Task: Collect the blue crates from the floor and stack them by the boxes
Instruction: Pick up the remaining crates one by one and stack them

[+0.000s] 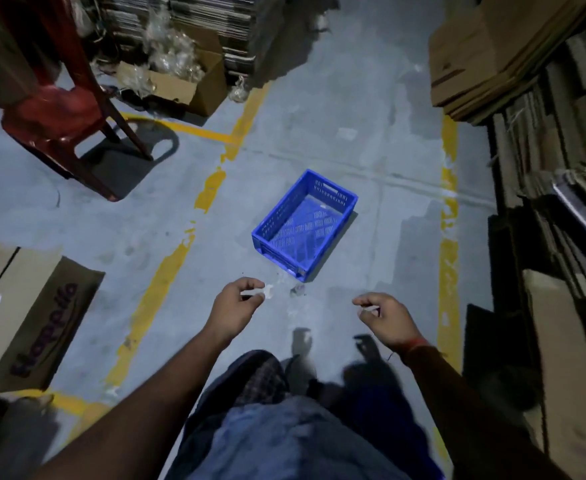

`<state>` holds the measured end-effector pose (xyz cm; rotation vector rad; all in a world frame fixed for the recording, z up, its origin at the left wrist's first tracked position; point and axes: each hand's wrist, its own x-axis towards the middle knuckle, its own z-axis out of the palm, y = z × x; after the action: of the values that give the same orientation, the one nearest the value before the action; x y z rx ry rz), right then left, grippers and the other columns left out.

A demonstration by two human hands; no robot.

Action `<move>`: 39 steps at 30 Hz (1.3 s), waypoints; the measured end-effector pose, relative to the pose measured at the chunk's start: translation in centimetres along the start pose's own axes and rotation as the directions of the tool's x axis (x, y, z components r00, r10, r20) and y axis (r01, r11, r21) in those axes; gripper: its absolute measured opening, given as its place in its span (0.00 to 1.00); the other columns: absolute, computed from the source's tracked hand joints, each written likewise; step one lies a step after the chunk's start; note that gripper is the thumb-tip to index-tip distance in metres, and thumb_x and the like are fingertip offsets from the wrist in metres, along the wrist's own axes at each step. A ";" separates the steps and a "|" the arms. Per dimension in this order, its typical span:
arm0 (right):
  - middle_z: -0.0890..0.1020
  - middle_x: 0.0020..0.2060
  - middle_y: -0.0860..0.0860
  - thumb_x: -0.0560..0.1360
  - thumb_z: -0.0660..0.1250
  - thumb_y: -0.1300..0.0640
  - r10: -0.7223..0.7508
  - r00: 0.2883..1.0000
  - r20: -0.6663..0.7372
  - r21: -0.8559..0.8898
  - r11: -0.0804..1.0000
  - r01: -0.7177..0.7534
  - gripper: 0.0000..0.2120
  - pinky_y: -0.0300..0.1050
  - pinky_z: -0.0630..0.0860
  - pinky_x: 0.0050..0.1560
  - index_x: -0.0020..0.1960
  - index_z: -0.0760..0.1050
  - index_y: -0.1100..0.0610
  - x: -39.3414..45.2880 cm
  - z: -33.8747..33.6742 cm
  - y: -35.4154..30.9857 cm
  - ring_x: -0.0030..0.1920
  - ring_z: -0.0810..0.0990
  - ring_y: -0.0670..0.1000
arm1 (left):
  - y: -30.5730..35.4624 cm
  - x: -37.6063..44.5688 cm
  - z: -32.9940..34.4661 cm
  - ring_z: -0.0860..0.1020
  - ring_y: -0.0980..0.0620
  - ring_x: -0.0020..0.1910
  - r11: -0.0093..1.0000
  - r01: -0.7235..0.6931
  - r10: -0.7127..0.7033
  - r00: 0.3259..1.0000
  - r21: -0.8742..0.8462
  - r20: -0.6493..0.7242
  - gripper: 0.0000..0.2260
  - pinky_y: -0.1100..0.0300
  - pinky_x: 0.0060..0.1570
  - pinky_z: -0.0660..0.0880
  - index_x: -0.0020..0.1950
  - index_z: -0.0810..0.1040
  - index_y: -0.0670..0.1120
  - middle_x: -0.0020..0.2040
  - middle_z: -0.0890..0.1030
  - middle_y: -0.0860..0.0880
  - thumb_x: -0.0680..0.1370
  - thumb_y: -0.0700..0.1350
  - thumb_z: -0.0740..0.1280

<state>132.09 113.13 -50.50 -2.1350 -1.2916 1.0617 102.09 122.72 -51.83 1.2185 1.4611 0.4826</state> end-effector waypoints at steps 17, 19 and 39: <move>0.82 0.49 0.57 0.70 0.70 0.68 -0.149 0.931 0.334 -0.330 0.907 0.263 0.12 0.49 0.78 0.54 0.50 0.84 0.58 34.7 -12.1 -5.2 0.43 0.82 0.56 | 7.9 26.2 8.1 0.76 0.49 0.44 0.961 0.256 -0.273 0.939 -0.105 -0.208 0.07 0.53 0.53 0.75 0.55 0.82 0.48 0.55 0.82 0.50 0.77 0.46 0.69; 0.81 0.50 0.56 0.70 0.70 0.66 -0.106 0.909 0.403 -0.389 0.879 0.275 0.12 0.50 0.77 0.55 0.52 0.83 0.56 38.3 -13.1 -5.2 0.44 0.82 0.55 | 8.6 28.0 9.0 0.78 0.48 0.49 0.941 0.307 -0.334 0.912 -0.143 -0.239 0.08 0.53 0.55 0.75 0.55 0.82 0.48 0.55 0.82 0.50 0.77 0.46 0.70; 0.79 0.51 0.62 0.69 0.74 0.66 -0.075 0.731 0.678 -0.460 0.732 0.502 0.17 0.49 0.73 0.57 0.57 0.81 0.61 78.7 -4.5 8.2 0.53 0.79 0.62 | -2.5 50.2 25.9 0.79 0.43 0.59 0.743 0.626 -0.649 0.589 -0.236 -0.481 0.14 0.49 0.63 0.74 0.55 0.83 0.49 0.60 0.81 0.45 0.69 0.48 0.75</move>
<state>161.78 178.55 -84.04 -1.8778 -2.5404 1.3890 131.87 156.97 -85.59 0.4286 2.2348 0.3522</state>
